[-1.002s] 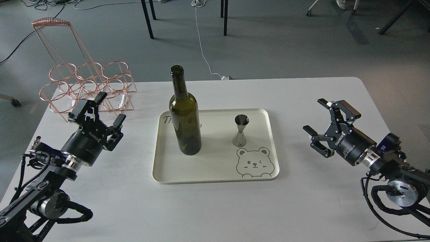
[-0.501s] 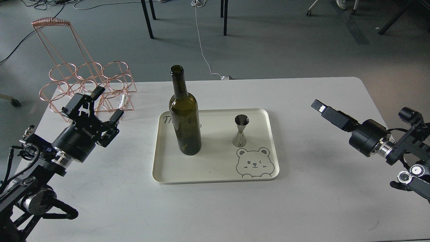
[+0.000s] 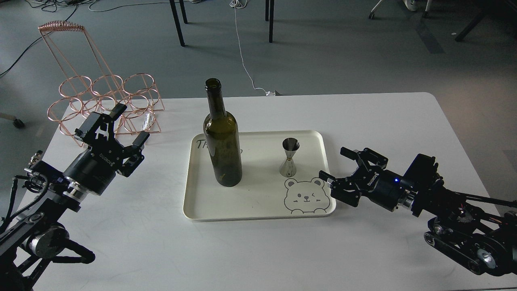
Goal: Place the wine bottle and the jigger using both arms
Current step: 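Grasp the metal jigger with the right gripper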
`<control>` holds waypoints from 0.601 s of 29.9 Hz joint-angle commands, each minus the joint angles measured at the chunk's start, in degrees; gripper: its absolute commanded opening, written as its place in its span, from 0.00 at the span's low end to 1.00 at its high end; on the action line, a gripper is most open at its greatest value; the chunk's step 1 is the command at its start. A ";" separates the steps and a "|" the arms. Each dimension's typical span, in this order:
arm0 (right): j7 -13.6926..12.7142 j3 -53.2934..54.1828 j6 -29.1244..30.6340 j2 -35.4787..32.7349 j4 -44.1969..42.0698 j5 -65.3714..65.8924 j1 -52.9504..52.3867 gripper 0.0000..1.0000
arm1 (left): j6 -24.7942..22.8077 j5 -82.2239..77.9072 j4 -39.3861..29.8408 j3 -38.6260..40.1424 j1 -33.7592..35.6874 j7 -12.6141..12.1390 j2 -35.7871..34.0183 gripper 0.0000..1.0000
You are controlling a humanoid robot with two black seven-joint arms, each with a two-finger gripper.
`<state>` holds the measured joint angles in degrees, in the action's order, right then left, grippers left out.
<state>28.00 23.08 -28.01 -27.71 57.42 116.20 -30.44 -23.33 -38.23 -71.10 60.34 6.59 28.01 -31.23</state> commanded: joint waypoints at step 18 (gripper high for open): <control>0.00 -5.68 0.01 21.20 -24.10 2.19 -8.93 0.81 | 0.13 -0.26 -1.94 0.48 -0.17 -0.01 -0.06 0.98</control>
<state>27.99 17.42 -28.00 -7.94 35.37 118.48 -38.83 -23.20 -38.51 -73.04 60.82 6.42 28.01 -31.34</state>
